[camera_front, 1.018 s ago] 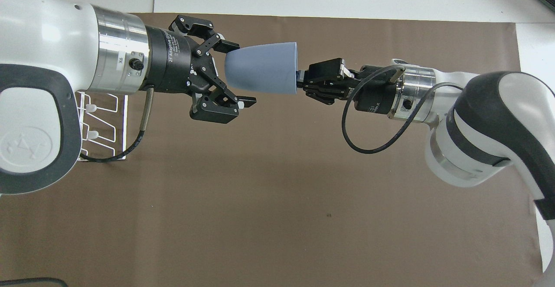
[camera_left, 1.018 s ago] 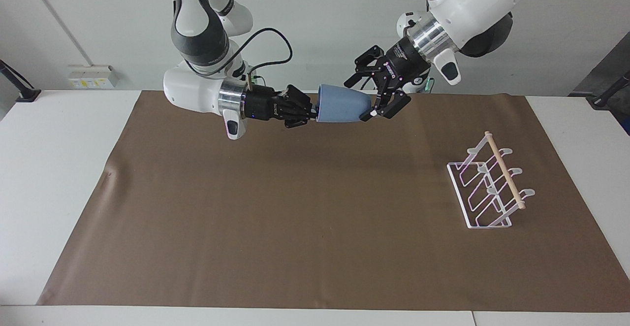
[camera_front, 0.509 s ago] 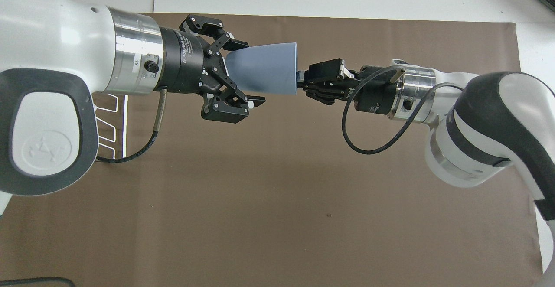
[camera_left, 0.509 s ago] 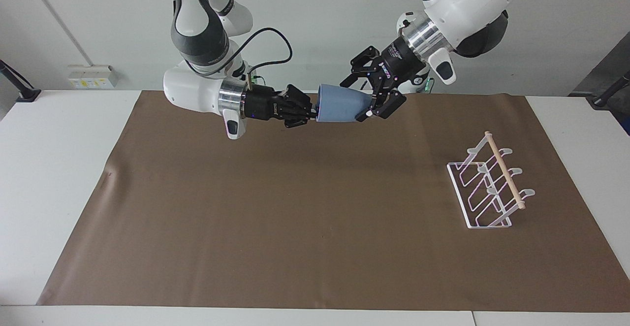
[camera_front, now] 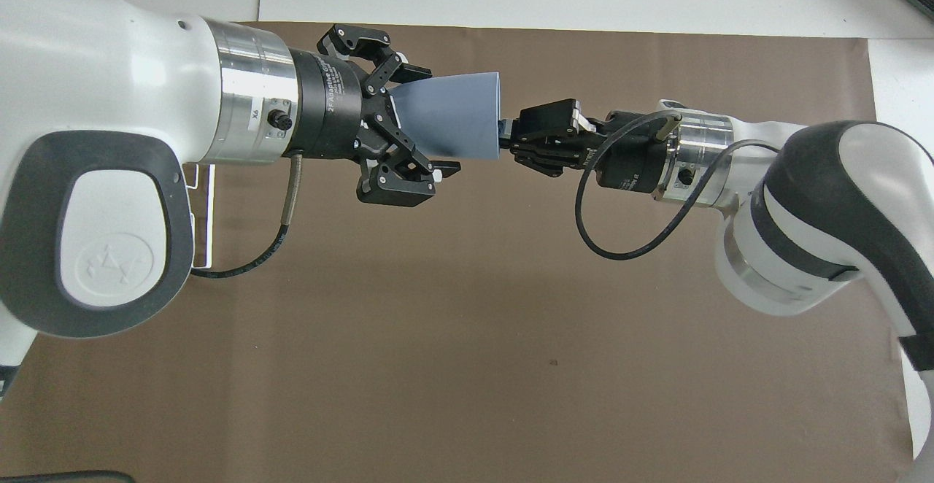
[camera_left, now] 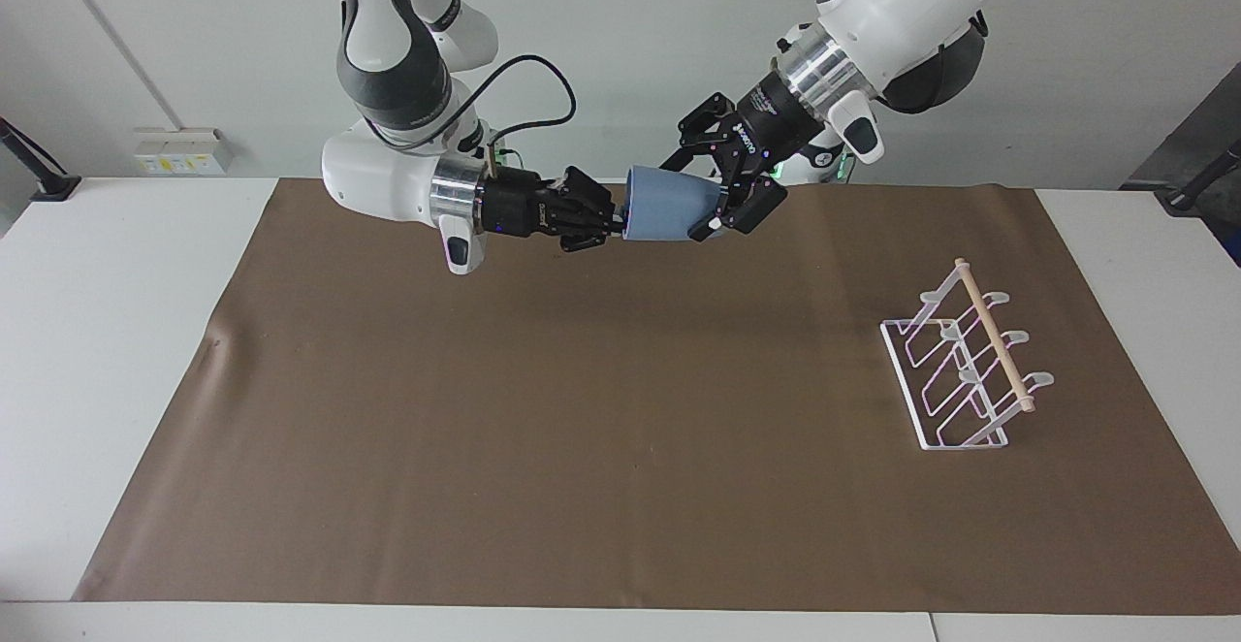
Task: Hang cup on cup holder
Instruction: 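Close the left gripper on the cup's base beside the right gripper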
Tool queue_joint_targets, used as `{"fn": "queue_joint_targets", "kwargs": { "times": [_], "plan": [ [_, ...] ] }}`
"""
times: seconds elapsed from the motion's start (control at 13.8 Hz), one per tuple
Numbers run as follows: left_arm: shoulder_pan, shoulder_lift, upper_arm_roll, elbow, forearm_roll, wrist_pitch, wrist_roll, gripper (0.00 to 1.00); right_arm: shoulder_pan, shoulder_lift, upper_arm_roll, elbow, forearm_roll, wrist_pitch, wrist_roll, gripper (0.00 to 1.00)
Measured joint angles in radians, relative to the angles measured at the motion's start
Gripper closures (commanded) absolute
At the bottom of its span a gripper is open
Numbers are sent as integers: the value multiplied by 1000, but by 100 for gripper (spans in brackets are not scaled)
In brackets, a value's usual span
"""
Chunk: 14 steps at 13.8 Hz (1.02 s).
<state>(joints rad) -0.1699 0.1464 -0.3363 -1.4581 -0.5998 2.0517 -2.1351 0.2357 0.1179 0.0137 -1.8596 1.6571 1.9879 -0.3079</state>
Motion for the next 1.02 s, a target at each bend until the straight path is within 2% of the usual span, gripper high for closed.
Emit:
{"fn": "queue_joint_targets", "kwargs": {
  "times": [0.15,0.29,0.44,0.65,1.02],
  "plan": [
    [0,0,0,0,2,0,0,0,0,0,0,0,0,0,0,100],
    [-1,0,0,0,6,0,-1,9,0,0,0,0,0,0,0,100],
    [-3,0,0,-1,30,1,-2,39,1,0,0,-1,0,0,0,100],
    [-3,0,1,-1,42,4,3,99,0,2,0,-2,0,0,0,100],
    [-4,0,1,-1,47,4,3,100,0,2,0,-2,0,0,0,100]
  ]
}}
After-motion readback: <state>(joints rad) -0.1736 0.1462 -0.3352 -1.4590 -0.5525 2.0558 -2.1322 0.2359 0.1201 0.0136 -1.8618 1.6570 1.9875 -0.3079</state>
